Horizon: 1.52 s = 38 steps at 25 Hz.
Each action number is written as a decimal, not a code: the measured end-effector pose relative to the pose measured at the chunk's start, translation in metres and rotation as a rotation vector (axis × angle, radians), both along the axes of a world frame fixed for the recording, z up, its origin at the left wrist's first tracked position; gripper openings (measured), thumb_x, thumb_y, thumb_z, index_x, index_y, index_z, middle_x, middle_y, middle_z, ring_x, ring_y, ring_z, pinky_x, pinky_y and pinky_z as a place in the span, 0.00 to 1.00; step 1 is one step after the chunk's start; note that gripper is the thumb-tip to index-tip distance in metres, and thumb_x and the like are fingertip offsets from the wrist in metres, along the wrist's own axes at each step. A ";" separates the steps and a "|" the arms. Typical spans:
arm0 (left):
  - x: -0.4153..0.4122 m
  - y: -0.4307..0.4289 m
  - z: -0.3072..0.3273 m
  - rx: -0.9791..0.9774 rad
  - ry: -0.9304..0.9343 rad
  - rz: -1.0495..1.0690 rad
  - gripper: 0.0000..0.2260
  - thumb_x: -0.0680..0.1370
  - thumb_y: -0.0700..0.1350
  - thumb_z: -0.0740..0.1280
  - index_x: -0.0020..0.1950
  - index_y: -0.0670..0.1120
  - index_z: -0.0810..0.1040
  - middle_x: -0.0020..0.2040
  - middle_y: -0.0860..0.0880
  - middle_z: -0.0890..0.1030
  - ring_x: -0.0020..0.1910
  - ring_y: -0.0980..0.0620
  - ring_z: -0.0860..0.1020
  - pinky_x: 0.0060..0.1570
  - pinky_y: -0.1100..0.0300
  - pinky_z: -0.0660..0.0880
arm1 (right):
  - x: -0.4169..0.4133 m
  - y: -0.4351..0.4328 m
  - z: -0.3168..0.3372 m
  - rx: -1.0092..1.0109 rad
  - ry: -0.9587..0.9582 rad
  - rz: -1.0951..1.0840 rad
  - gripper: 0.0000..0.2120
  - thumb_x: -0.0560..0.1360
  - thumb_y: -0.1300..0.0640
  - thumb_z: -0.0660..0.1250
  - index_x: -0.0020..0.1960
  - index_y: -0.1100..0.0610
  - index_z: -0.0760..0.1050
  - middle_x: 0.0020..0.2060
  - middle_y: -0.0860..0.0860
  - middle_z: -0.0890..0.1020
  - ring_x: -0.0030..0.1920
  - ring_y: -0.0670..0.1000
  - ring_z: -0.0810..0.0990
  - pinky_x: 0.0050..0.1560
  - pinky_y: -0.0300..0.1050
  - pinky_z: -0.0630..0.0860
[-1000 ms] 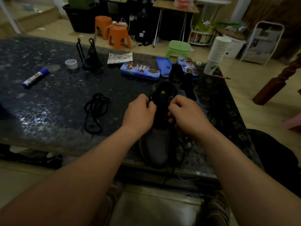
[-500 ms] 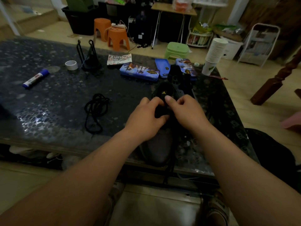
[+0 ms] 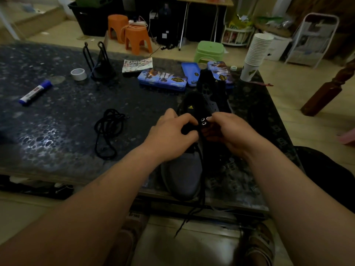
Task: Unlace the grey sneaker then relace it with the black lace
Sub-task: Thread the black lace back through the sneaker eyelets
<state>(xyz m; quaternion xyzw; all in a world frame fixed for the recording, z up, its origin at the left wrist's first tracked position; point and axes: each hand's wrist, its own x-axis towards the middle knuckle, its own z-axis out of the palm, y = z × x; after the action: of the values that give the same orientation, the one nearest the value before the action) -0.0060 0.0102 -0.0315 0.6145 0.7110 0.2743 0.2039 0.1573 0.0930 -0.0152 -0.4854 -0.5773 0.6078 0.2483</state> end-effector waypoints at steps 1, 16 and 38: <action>0.000 0.002 0.001 -0.004 0.007 0.009 0.12 0.76 0.66 0.65 0.57 0.66 0.77 0.50 0.55 0.67 0.54 0.49 0.73 0.60 0.45 0.75 | 0.002 0.001 0.001 0.000 0.009 0.013 0.10 0.82 0.59 0.62 0.46 0.56 0.80 0.36 0.52 0.84 0.43 0.53 0.83 0.48 0.48 0.78; -0.012 0.017 0.026 -0.127 -0.036 -0.174 0.03 0.79 0.50 0.74 0.51 0.55 0.81 0.48 0.56 0.69 0.42 0.62 0.75 0.38 0.71 0.68 | 0.003 -0.002 0.006 0.118 -0.119 0.087 0.10 0.82 0.55 0.64 0.46 0.57 0.81 0.42 0.56 0.85 0.44 0.53 0.84 0.52 0.52 0.81; -0.028 0.004 0.002 -0.009 -0.238 -0.114 0.05 0.80 0.44 0.72 0.47 0.50 0.77 0.36 0.53 0.77 0.33 0.60 0.72 0.39 0.60 0.73 | 0.000 -0.017 -0.003 0.781 -0.410 0.199 0.08 0.79 0.56 0.68 0.54 0.44 0.80 0.42 0.46 0.75 0.42 0.43 0.76 0.41 0.39 0.70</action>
<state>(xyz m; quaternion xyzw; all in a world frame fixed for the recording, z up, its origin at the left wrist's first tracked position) -0.0338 0.0138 -0.0292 0.6160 0.6471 0.3301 0.3048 0.1574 0.0759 -0.0181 -0.4078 -0.8445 0.2566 0.2339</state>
